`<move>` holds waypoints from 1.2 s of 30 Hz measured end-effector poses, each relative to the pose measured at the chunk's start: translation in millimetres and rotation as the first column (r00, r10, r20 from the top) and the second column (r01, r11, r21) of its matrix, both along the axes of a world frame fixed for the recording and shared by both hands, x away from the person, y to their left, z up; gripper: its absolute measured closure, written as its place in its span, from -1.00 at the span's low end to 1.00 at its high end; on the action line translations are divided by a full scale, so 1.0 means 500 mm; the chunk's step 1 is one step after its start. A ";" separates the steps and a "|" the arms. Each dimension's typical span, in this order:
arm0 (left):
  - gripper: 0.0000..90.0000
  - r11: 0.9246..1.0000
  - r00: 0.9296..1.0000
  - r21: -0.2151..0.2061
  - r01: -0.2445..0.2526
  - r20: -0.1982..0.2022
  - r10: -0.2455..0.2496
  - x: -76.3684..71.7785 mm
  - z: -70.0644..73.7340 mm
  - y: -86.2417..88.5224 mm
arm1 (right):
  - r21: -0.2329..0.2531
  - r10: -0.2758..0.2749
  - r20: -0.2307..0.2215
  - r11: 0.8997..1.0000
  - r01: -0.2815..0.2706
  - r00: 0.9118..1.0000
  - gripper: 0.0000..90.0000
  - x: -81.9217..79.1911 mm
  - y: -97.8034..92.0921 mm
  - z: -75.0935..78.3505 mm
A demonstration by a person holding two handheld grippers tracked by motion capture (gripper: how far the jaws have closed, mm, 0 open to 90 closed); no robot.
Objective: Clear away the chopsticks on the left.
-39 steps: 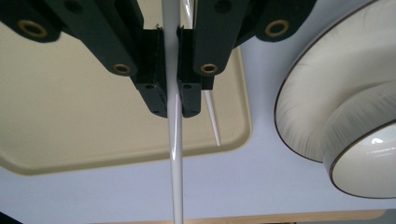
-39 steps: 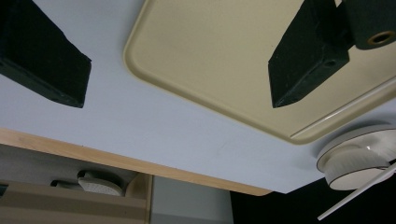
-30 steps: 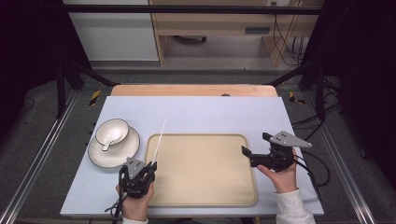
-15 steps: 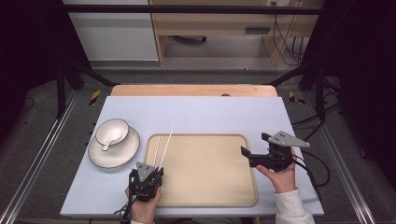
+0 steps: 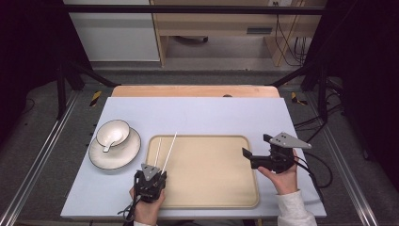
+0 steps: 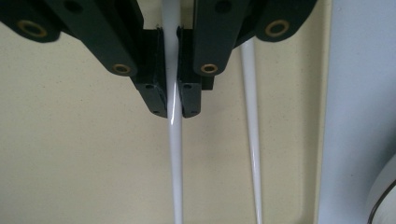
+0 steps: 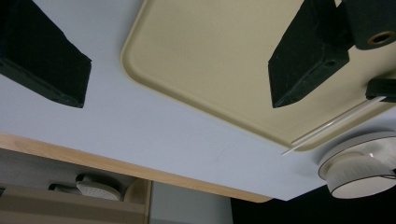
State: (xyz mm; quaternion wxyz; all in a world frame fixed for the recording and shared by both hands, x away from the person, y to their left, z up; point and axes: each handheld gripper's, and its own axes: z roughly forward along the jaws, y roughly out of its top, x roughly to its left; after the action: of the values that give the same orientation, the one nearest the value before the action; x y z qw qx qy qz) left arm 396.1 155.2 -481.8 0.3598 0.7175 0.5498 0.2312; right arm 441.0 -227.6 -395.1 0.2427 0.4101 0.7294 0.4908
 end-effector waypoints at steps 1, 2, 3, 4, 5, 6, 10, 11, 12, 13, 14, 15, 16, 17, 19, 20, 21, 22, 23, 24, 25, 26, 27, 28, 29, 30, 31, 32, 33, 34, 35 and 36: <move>0.87 1.000 1.000 0.000 -0.001 -0.001 0.001 0.000 0.000 0.000 | -0.001 0.000 0.000 1.000 0.000 1.000 -0.86 0.000 0.000 0.000; 0.87 1.000 1.000 0.001 -0.001 -0.002 0.001 0.001 0.000 0.000 | -0.001 0.001 0.000 1.000 -0.001 1.000 -0.86 0.000 0.000 0.000; 0.86 1.000 1.000 0.003 -0.001 -0.002 0.001 0.001 0.000 -0.001 | -0.001 0.001 0.000 1.000 -0.001 1.000 -0.86 0.000 0.000 0.000; 0.86 1.000 1.000 0.005 0.000 -0.001 0.000 0.002 0.000 -0.001 | -0.001 0.001 0.000 1.000 -0.001 1.000 -0.86 0.000 0.000 0.000; 0.86 1.000 1.000 0.012 0.000 -0.002 0.000 0.002 0.000 -0.003 | 0.000 0.000 0.000 1.000 0.000 1.000 -0.86 0.000 0.001 0.000; 0.86 1.000 1.000 0.012 0.000 -0.002 0.000 0.002 0.000 -0.003 | 0.000 0.000 0.000 1.000 0.000 1.000 -0.86 0.000 0.001 0.000; 0.86 1.000 1.000 0.023 -0.002 -0.002 0.002 0.002 0.001 -0.006 | -0.001 0.000 0.000 1.000 0.000 1.000 -0.86 0.001 0.001 -0.001; 0.86 1.000 1.000 0.023 -0.002 -0.002 0.002 0.002 0.001 -0.006 | -0.001 0.000 0.000 1.000 0.000 1.000 -0.86 0.001 0.001 -0.001; 0.86 1.000 1.000 0.017 -0.006 -0.001 0.006 0.003 0.000 -0.006 | 0.000 0.000 -0.001 1.000 0.000 1.000 -0.86 0.000 0.001 -0.001; 0.86 1.000 1.000 0.017 -0.006 -0.001 0.006 0.003 0.000 -0.006 | 0.000 0.000 -0.001 1.000 0.000 1.000 -0.86 0.000 0.001 -0.001; 0.86 1.000 1.000 0.017 -0.007 -0.003 0.007 0.003 0.001 -0.007 | 0.001 0.000 0.000 1.000 0.000 1.000 -0.86 0.000 0.001 0.000; 0.86 1.000 1.000 0.017 -0.007 -0.003 0.007 0.003 0.001 -0.007 | 0.001 0.000 0.000 1.000 0.000 1.000 -0.86 0.000 0.001 0.000; 0.84 1.000 1.000 0.015 -0.006 -0.004 0.006 0.004 0.001 -0.007 | 0.001 -0.001 0.000 1.000 0.001 1.000 -0.86 0.000 0.001 0.000; 0.83 1.000 1.000 0.015 -0.006 -0.004 0.006 0.004 0.001 -0.007 | 0.001 -0.001 0.000 1.000 0.001 1.000 -0.86 0.000 0.001 0.000; 0.82 1.000 1.000 0.017 -0.004 -0.007 0.004 0.004 0.002 -0.007 | -0.001 0.001 0.000 1.000 -0.001 1.000 -0.86 0.000 0.000 0.000; 0.82 1.000 1.000 0.016 -0.003 -0.007 0.003 0.004 0.002 -0.007 | 0.000 0.001 0.000 1.000 -0.001 1.000 -0.86 0.000 0.000 0.000; 0.82 1.000 1.000 0.016 -0.003 -0.007 0.003 0.004 0.002 -0.007 | 0.000 0.001 0.000 1.000 -0.001 1.000 -0.86 0.000 0.000 0.000; 0.80 1.000 1.000 0.018 -0.001 -0.010 0.001 0.005 0.003 -0.006 | 0.001 -0.001 0.002 1.000 0.001 1.000 -0.86 0.000 0.000 0.000; 0.79 1.000 1.000 0.018 -0.001 -0.010 0.001 0.005 0.003 -0.006 | 0.001 -0.001 0.002 1.000 0.001 1.000 -0.86 0.000 0.000 0.000; 0.77 1.000 1.000 0.016 0.001 -0.012 -0.001 0.006 0.004 -0.005 | 0.002 -0.002 0.002 1.000 0.002 1.000 -0.86 0.000 -0.001 0.001; 0.75 1.000 1.000 0.011 0.004 -0.010 -0.004 0.007 0.005 -0.004 | 0.002 -0.002 0.002 1.000 0.002 1.000 -0.86 -0.001 -0.001 0.001; 0.72 1.000 1.000 0.011 0.004 -0.010 -0.004 0.007 0.005 -0.004 | 0.002 -0.002 0.002 1.000 0.002 1.000 -0.86 -0.001 -0.001 0.001; 0.72 1.000 1.000 0.003 0.013 -0.007 -0.013 0.007 0.007 -0.002 | 0.002 -0.001 0.003 1.000 0.001 1.000 -0.86 0.000 -0.001 0.001; 0.68 1.000 1.000 -0.005 0.018 -0.004 -0.018 0.007 0.009 -0.001 | 0.001 0.001 0.003 1.000 -0.001 1.000 -0.86 -0.001 -0.002 0.001; 0.66 1.000 1.000 -0.013 0.025 0.001 -0.025 0.008 0.014 0.001 | 0.001 0.000 0.004 1.000 0.000 1.000 -0.86 -0.001 -0.002 0.002; 0.65 0.999 1.000 -0.020 0.029 0.010 -0.028 0.009 0.018 0.002 | 0.002 0.000 0.004 1.000 0.000 1.000 -0.86 -0.001 -0.002 0.002; 0.59 0.998 0.999 -0.037 0.041 0.028 -0.040 0.011 0.031 0.008 | 0.003 -0.002 0.005 1.000 0.002 1.000 -0.86 -0.001 -0.003 0.002; 0.55 0.998 0.999 -0.037 0.041 0.028 -0.040 0.011 0.031 0.008 | 0.005 -0.003 0.004 1.000 0.003 1.000 -0.86 -0.002 -0.003 0.003; 0.50 0.997 0.996 -0.045 0.069 0.050 -0.067 0.014 0.047 0.016 | 0.010 -0.004 0.006 1.000 0.004 1.000 -0.86 -0.002 -0.003 0.004; 0.44 0.997 0.996 -0.045 0.069 0.050 -0.067 0.014 0.047 0.016 | 0.010 -0.004 0.006 1.000 0.004 1.000 -0.86 -0.002 -0.003 0.004; 0.44 0.995 0.995 -0.051 0.088 0.060 -0.085 0.015 0.055 0.020 | 0.011 -0.005 0.007 1.000 0.005 1.000 -0.86 -0.003 -0.004 0.004; 0.29 0.991 0.992 -0.071 0.116 0.065 -0.112 0.018 0.063 0.025 | 0.013 -0.006 0.010 1.000 0.006 1.000 -0.86 -0.004 -0.006 0.006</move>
State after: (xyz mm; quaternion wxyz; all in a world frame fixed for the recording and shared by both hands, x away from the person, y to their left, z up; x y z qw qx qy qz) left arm 404.9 168.0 -450.1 0.4155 0.7265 0.5047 0.2116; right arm 439.2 -230.8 -392.1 0.2450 0.4113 0.7239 0.4967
